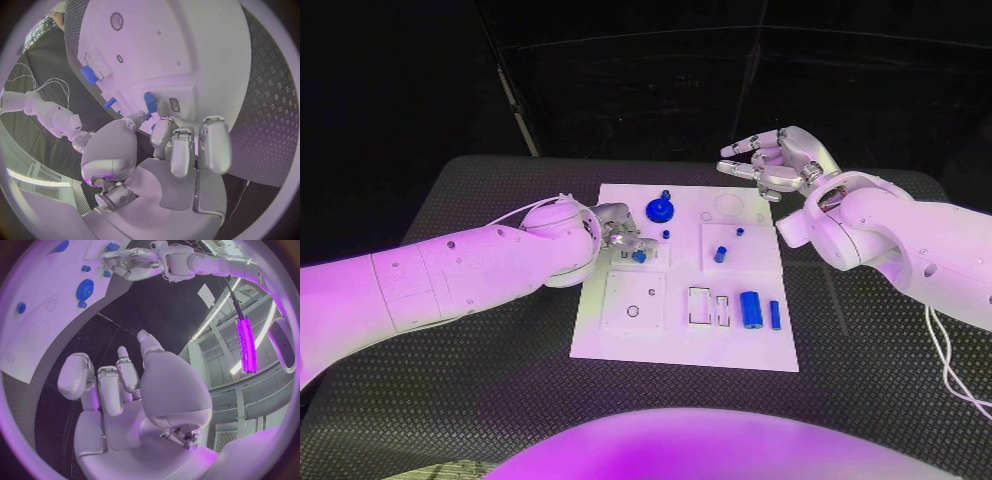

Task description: Assemble the parts on the task board

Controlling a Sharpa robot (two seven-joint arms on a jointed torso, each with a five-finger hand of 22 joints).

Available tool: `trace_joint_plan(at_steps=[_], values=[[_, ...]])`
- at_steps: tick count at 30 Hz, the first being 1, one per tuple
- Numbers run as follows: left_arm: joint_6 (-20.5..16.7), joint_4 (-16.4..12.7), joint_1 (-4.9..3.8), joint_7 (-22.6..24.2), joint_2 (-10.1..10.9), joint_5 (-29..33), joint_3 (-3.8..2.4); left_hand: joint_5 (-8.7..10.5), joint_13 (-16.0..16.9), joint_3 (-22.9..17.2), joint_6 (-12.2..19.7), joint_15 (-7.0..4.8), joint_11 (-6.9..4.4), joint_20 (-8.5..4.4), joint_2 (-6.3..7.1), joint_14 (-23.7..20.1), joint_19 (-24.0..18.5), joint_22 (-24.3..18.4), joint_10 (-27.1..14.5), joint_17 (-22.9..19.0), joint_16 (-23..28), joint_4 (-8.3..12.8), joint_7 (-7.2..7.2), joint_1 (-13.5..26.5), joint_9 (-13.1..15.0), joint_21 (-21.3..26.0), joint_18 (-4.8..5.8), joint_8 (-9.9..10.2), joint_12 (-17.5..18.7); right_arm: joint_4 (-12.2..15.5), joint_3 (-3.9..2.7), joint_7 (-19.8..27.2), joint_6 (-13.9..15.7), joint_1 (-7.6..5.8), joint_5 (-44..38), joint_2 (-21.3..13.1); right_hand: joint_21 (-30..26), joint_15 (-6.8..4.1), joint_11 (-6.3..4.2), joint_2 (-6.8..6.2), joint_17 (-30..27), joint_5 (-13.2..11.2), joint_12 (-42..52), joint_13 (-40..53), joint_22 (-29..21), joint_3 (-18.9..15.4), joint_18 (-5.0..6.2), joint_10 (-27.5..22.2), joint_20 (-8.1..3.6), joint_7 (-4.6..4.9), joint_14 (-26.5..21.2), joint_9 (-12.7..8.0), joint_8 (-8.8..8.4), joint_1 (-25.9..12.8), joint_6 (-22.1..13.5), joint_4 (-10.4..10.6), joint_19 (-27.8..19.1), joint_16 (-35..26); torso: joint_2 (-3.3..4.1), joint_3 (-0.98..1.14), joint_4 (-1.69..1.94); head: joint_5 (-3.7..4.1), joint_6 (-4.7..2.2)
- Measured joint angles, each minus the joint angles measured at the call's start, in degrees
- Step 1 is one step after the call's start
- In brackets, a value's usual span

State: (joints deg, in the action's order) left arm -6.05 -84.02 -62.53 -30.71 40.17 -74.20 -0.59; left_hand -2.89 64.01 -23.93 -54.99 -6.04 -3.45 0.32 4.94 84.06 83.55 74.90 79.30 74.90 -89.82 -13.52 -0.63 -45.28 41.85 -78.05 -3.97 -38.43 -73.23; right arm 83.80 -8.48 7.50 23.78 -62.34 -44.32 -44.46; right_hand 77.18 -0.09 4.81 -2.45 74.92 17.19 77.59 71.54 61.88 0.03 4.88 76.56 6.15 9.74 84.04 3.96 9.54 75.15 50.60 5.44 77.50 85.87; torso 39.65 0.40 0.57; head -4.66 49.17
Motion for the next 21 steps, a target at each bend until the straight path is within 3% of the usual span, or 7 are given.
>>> trace_joint_plan(at_steps=[13,18,21], values=[[0.6,-0.2,-0.04,0.0,0.4,1.3,-0.12,0.00,-0.4,4.7,0.0,0.00,0.22,0.00,3.08,0.0,0.0,0.0,-0.2,0.0,0.0,-0.7,0.00,-1.6,-0.6,0.3,0.00,0.5,0.2,-0.3,0.01,0.0,0.0,0.02,0.0,0.1,0.0,0.00,0.00,0.00,0.0,0.0,0.0,-0.1,-0.1,0.0,0.00,0.0,0.00,0.00,0.0,0.0,0.00,0.0,0.0,0.0,0.0,0.0,-0.01,0.00,-0.02,-0.04,-0.01],[0.9,-0.2,-0.05,0.0,0.5,1.5,-0.16,0.00,-0.8,7.5,0.0,0.00,0.28,0.00,4.08,0.0,0.0,0.0,-0.3,0.0,0.0,-0.3,0.00,-4.4,-0.9,0.7,0.00,0.7,0.3,-0.4,0.01,0.0,0.0,0.02,0.0,0.1,0.0,0.00,0.00,0.00,0.0,0.0,0.0,-0.1,-0.1,0.0,0.00,0.0,0.00,0.00,0.0,0.0,0.00,0.0,0.0,0.0,0.0,0.0,0.00,0.00,-0.02,-0.04,-0.01],[1.0,-0.2,-0.06,0.1,0.5,1.6,-0.18,0.00,-0.9,9.4,-0.2,0.00,0.49,0.00,4.01,0.0,0.0,0.0,-0.5,0.0,0.0,-0.2,-0.20,-6.4,-1.0,0.9,0.00,0.9,0.5,-0.4,0.01,0.0,0.0,0.03,0.0,0.2,0.0,0.00,0.00,0.00,0.0,0.0,0.0,-0.1,-0.1,0.0,0.00,0.0,0.00,0.00,0.0,0.0,0.00,0.0,0.0,0.0,0.0,0.0,0.00,0.00,-0.03,-0.04,0.06]])
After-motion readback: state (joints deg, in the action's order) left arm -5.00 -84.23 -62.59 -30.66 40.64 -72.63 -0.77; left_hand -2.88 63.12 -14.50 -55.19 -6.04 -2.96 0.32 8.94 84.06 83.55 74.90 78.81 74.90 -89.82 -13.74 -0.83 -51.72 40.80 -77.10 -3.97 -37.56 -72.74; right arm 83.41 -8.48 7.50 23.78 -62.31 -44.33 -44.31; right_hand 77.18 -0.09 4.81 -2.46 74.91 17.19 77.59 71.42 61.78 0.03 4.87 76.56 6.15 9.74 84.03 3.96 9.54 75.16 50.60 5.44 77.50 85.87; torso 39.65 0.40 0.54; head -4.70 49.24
